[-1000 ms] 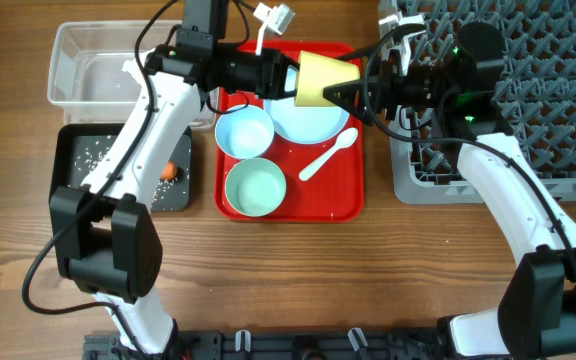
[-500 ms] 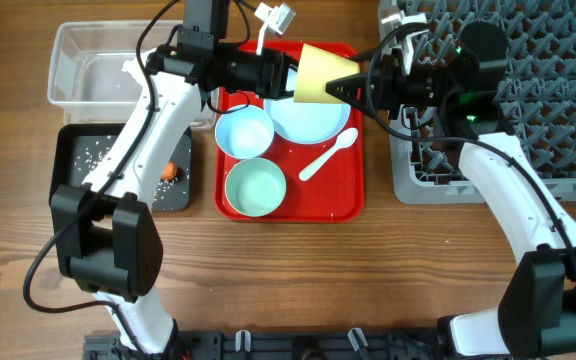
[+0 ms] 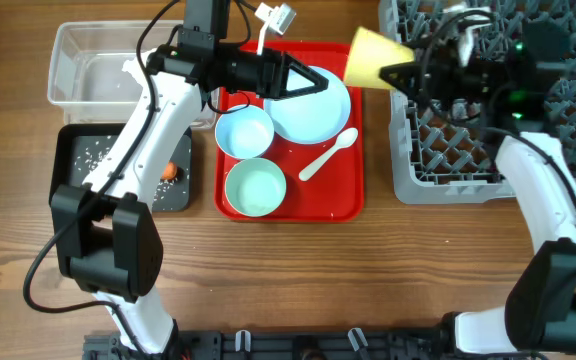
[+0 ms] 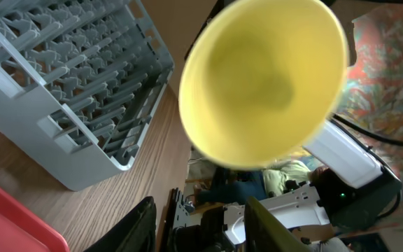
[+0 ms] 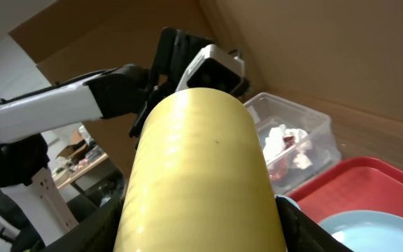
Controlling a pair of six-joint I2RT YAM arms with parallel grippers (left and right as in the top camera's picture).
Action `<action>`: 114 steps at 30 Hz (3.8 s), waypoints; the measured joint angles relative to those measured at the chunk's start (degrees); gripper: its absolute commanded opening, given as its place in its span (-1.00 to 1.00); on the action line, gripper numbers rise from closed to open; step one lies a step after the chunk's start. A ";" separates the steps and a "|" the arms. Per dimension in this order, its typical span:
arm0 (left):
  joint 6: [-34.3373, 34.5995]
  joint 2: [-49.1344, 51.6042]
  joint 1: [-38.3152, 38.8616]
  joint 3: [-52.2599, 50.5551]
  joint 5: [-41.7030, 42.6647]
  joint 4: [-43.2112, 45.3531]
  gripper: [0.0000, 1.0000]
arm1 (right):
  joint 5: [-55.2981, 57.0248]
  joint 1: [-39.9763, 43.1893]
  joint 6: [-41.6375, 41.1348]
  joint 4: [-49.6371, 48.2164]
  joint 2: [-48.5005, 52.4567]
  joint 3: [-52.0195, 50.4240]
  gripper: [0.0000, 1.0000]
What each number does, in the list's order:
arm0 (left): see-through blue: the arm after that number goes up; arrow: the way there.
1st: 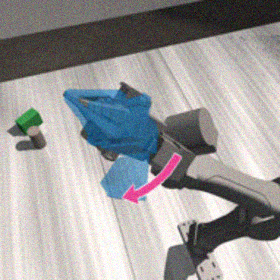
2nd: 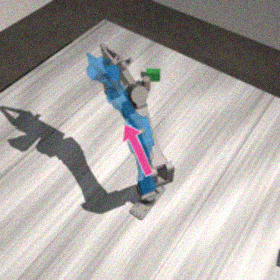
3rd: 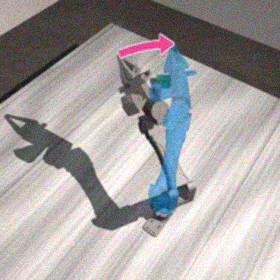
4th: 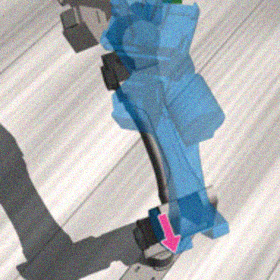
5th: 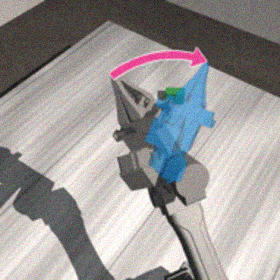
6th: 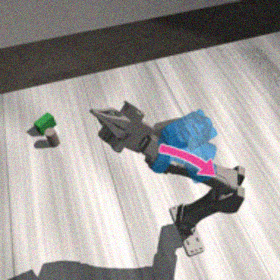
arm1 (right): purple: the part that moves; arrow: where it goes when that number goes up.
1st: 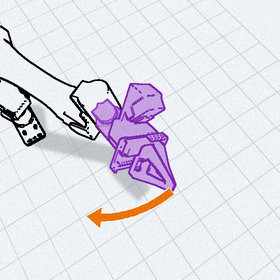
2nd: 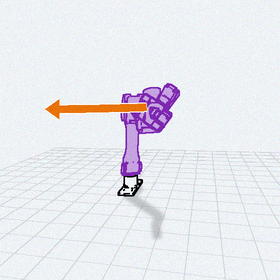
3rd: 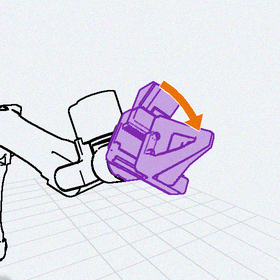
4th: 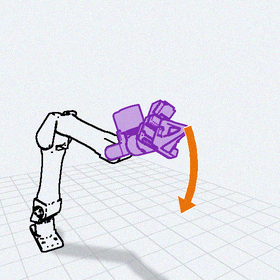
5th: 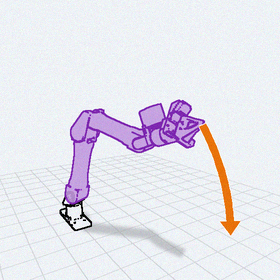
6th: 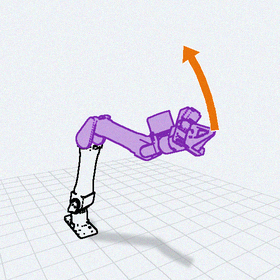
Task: Sort waste into correct bins and load items into the dishwasher rack
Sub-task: 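Hand the yellow cup from the left gripper to the right gripper, then lower the yellow cup into the dish rack with the right gripper, then grasp the light-blue plate rim with the right gripper and lift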
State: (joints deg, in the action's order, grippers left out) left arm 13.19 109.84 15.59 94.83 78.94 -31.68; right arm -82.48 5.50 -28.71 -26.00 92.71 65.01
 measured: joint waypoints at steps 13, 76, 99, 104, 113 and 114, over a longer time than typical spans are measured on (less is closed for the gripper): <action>0.00 0.00 -0.66 0.00 -9.73 -0.72 -0.19 | 13.94 9.05 12.81 31.47 0.15 0.17 0.20; -0.22 0.00 -0.72 0.00 -55.78 -12.94 -0.09 | 61.29 -0.59 26.53 88.87 6.93 32.94 0.76; 1.01 -17.42 -15.15 1.33 -62.42 -15.78 1.00 | 71.41 -19.37 20.63 67.01 34.14 32.89 -0.07; 1.01 -17.42 -15.15 1.33 -62.62 -17.27 1.00 | 71.43 -19.45 21.53 65.72 36.24 32.89 -0.17; 0.98 -17.42 -15.15 1.33 -63.65 -18.51 1.00 | 70.95 -19.28 23.43 63.63 37.81 33.03 -0.83; 1.01 -17.42 -15.15 1.33 -64.15 -18.60 1.00 | 70.95 -19.23 23.41 63.54 37.81 33.03 -0.85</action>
State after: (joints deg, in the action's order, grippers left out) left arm 14.20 92.42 0.45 96.16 14.79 -50.28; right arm -11.53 -13.74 -5.30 37.54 130.52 98.04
